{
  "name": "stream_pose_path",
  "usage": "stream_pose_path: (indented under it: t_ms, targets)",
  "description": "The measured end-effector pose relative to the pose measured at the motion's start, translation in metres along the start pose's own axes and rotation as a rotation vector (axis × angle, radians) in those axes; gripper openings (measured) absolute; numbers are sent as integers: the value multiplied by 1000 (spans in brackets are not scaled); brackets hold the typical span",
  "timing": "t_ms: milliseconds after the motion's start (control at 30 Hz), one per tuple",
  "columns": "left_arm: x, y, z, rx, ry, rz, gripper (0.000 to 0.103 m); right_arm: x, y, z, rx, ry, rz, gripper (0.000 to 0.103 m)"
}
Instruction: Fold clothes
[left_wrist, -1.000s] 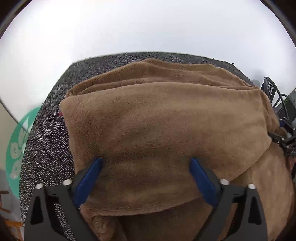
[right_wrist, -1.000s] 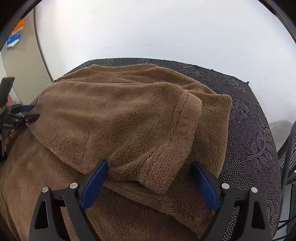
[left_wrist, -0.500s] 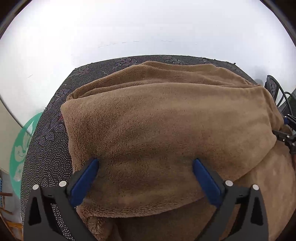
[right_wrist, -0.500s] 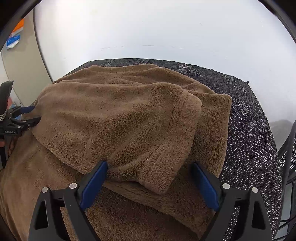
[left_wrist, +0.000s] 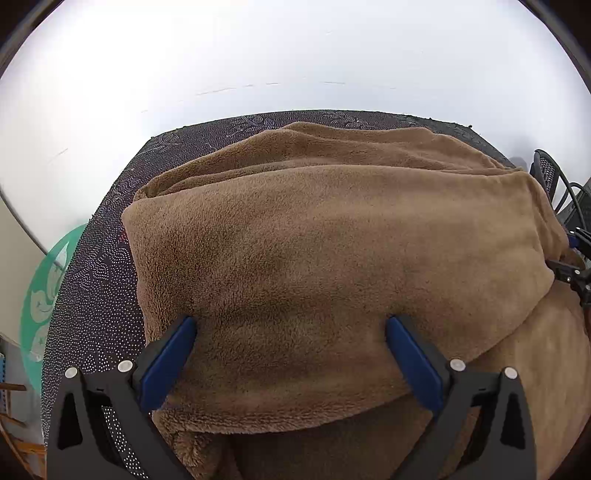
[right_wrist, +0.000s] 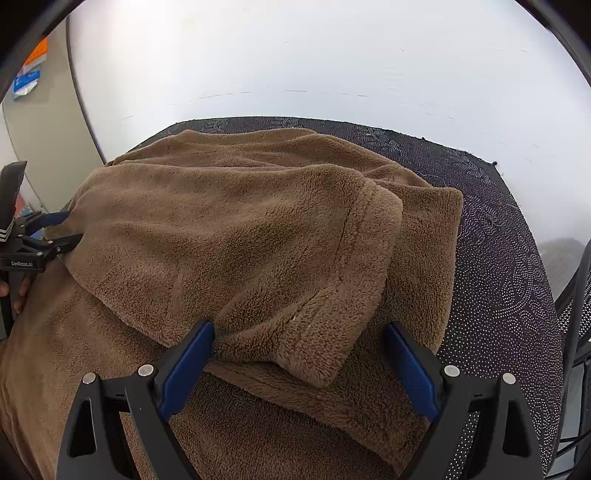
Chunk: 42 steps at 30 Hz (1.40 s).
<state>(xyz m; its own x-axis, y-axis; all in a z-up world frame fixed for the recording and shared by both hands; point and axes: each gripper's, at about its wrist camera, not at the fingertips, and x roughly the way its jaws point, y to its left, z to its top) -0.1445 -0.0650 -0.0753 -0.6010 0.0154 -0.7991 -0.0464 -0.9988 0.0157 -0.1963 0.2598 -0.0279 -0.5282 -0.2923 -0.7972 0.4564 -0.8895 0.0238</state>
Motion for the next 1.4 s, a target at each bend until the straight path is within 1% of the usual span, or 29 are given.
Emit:
stream_pose_path:
  t_ms: [567, 1400]
  targets:
    - [-2, -1, 0, 2, -2, 4, 102, 0, 2, 0, -8, -3, -16, 95]
    - [-1, -2, 1, 0, -2, 7, 102, 2, 1, 1, -3, -2, -14, 96]
